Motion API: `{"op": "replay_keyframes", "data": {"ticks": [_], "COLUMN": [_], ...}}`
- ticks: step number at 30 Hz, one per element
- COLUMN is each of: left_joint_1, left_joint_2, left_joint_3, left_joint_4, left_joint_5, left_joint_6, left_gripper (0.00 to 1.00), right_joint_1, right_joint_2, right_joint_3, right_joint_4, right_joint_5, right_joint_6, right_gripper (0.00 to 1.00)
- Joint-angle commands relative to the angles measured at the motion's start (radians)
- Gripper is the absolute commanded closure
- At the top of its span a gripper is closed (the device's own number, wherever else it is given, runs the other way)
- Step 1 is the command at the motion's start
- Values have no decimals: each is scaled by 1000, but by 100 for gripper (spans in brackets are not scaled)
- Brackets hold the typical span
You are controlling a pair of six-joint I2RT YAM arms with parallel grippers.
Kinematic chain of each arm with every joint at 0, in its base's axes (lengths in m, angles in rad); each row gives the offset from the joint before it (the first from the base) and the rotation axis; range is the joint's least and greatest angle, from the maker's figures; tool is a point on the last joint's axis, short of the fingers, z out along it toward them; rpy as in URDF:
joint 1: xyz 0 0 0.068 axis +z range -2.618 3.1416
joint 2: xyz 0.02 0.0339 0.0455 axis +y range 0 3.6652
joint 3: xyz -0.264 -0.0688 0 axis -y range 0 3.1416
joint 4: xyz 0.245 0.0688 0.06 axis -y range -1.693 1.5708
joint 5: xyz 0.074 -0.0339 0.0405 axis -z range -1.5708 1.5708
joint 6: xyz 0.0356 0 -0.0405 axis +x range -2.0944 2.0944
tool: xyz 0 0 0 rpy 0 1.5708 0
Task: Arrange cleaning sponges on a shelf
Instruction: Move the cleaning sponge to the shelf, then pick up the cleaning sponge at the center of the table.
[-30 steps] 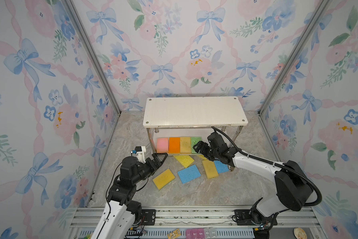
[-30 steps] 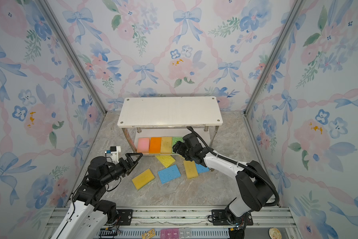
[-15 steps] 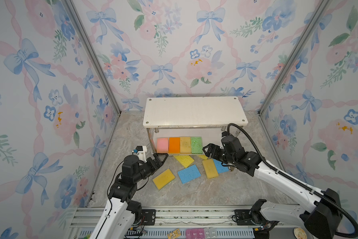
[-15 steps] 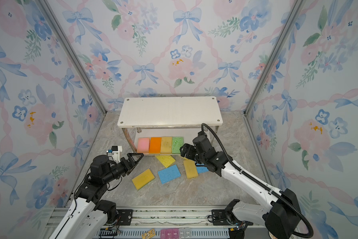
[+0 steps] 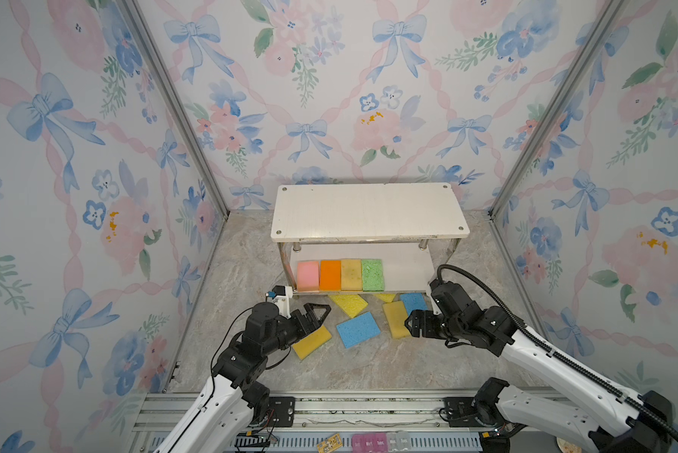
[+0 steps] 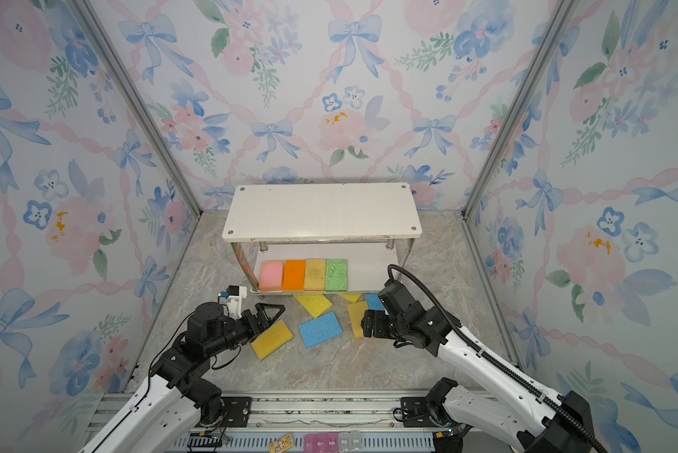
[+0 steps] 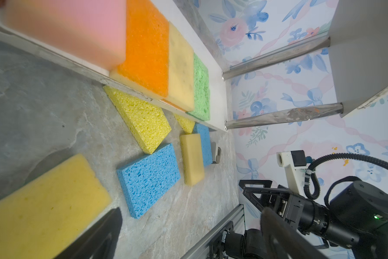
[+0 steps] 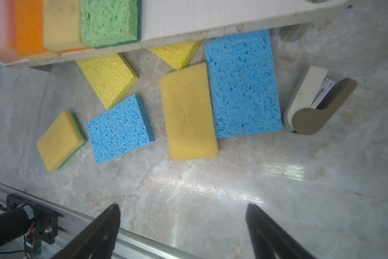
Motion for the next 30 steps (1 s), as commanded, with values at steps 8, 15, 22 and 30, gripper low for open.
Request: {"op": "replay_keyframes", "data": {"ticks": [8, 15, 22, 30], "left_joint_1": [-89, -86, -62, 25], "left_joint_2": [6, 43, 111, 93], "left_joint_3": [-13, 19, 41, 27], "left_joint_4": [22, 30, 31, 31], "left_joint_5": [-119, -122, -82, -11], "left_joint_6": [-45, -18, 21, 28], "left_gripper": [2, 2, 2, 2], "right_joint_1": [0, -4, -13, -26], "right_joint_2": [211, 339, 419, 511], "right_joint_3": [-20, 19, 43, 97], "right_joint_4": [61, 95, 128, 150], "right_joint_5": [-121, -85, -69, -61], "right_joint_6": [-106, -132, -143, -158], "right_gripper": [10, 4, 2, 5]}}
